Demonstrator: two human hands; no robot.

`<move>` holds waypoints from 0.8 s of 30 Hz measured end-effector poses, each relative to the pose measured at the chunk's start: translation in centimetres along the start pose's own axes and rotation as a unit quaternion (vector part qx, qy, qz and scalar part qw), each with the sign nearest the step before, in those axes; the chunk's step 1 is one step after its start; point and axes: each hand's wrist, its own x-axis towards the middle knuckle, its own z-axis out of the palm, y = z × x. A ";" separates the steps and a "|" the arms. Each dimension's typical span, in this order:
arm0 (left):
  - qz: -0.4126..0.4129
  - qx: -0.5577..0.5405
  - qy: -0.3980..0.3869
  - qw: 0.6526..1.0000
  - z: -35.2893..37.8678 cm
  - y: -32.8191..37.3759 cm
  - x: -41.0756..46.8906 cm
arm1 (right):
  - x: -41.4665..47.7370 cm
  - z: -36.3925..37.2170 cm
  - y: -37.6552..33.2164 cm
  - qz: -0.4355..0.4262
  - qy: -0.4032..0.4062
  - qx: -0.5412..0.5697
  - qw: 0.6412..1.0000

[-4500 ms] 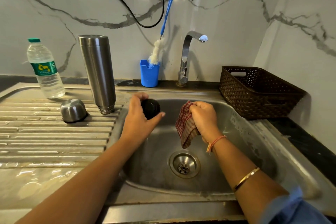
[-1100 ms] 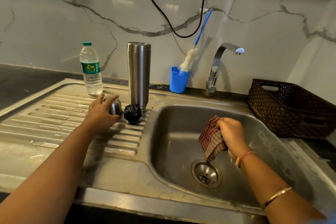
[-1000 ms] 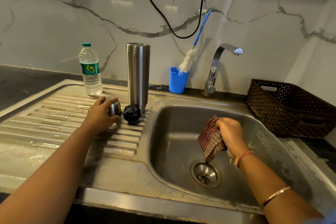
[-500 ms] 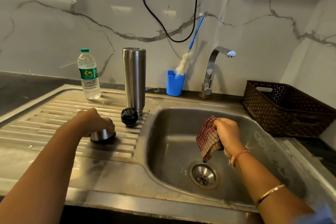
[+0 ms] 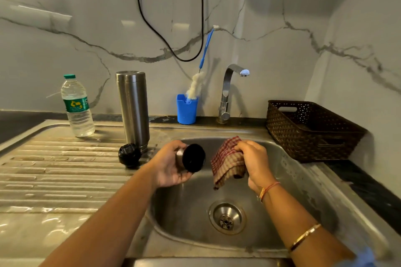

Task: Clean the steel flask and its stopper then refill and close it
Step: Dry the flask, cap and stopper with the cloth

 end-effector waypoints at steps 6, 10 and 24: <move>0.096 0.127 0.123 0.979 3.1 -2.0 3.3 | 0.3 -0.9 0.2 -0.062 0.028 -0.062 0.996; 0.314 0.562 0.237 0.728 1.4 -2.5 4.0 | 1.0 -0.9 0.6 -0.132 0.053 -0.133 0.981; 0.081 -0.056 0.054 0.994 1.0 -2.2 4.4 | -0.1 0.5 0.0 0.001 -0.030 0.099 0.995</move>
